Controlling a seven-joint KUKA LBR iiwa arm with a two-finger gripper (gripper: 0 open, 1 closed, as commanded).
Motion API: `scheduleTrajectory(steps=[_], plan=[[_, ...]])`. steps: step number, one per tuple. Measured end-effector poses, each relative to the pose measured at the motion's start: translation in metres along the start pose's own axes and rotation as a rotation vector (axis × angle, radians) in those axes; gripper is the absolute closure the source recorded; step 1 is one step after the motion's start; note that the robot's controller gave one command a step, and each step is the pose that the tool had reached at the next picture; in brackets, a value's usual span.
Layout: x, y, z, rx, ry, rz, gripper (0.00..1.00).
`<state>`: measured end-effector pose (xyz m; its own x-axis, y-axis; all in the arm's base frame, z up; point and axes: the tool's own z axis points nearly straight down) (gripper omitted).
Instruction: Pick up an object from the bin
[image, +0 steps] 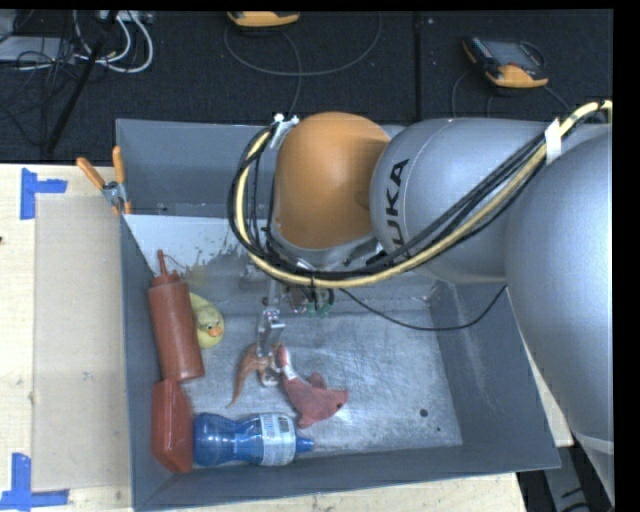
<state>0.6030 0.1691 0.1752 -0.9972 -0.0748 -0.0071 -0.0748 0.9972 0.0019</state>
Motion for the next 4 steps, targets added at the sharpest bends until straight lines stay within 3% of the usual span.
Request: scheduleTrajectory(steps=[1,2,3,4], plan=[[-0.006,-0.001,0.045,0.002,0.005,-0.279,0.0],[-0.008,-0.036,0.09,-0.006,0.008,-0.427,0.0],[0.034,-0.038,0.098,0.004,-0.005,-0.637,1.0],[0.034,-0.038,0.098,0.004,-0.005,-0.636,1.0]])
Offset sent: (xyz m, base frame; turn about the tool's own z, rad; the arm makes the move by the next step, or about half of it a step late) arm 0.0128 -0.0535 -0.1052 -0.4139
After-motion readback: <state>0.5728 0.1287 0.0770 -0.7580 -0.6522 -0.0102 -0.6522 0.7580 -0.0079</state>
